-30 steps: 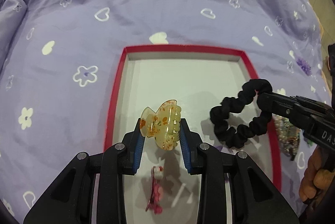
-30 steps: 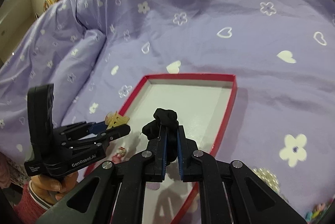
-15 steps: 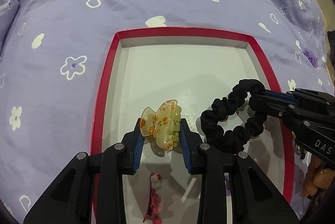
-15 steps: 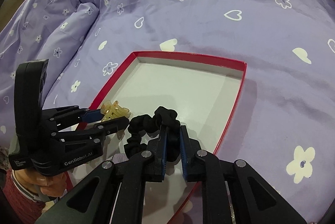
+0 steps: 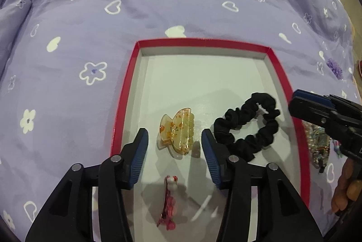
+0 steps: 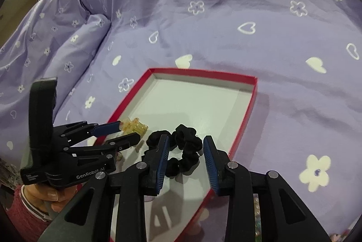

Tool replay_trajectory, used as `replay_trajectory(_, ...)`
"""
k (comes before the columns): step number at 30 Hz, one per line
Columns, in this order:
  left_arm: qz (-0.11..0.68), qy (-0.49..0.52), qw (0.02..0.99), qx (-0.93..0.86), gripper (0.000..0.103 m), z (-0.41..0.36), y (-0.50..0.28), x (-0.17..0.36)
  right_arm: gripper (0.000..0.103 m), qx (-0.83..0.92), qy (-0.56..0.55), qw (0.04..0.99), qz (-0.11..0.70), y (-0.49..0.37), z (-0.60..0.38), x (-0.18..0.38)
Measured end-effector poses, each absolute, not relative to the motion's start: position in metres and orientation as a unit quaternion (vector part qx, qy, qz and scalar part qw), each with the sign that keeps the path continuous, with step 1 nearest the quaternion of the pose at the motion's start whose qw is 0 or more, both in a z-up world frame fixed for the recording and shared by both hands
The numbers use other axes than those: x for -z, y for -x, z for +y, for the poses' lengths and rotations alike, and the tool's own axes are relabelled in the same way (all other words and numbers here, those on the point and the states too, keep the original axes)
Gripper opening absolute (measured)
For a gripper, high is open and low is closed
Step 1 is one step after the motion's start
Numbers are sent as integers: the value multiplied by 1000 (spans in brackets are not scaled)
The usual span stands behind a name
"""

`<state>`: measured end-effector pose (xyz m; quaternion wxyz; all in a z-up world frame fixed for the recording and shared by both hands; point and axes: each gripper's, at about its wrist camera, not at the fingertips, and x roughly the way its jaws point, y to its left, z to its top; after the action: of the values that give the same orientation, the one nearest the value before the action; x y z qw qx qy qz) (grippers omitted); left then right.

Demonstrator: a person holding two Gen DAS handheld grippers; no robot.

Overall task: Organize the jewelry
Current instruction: 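Move both tools back over the remaining accessories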

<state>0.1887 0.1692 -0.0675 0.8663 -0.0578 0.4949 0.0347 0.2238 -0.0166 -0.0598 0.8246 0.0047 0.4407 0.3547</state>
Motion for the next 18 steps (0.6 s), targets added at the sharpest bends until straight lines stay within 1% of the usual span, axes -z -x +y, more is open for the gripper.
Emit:
replay_trajectory(6, 457, 81, 886, -13, 49, 158, -162, 41, 34, -348, -31, 837, 422, -208, -51, 42)
replay_trajectory(18, 430, 60, 899, 58, 49, 83, -129, 11, 34, -278, -85, 861, 417, -179, -156, 38)
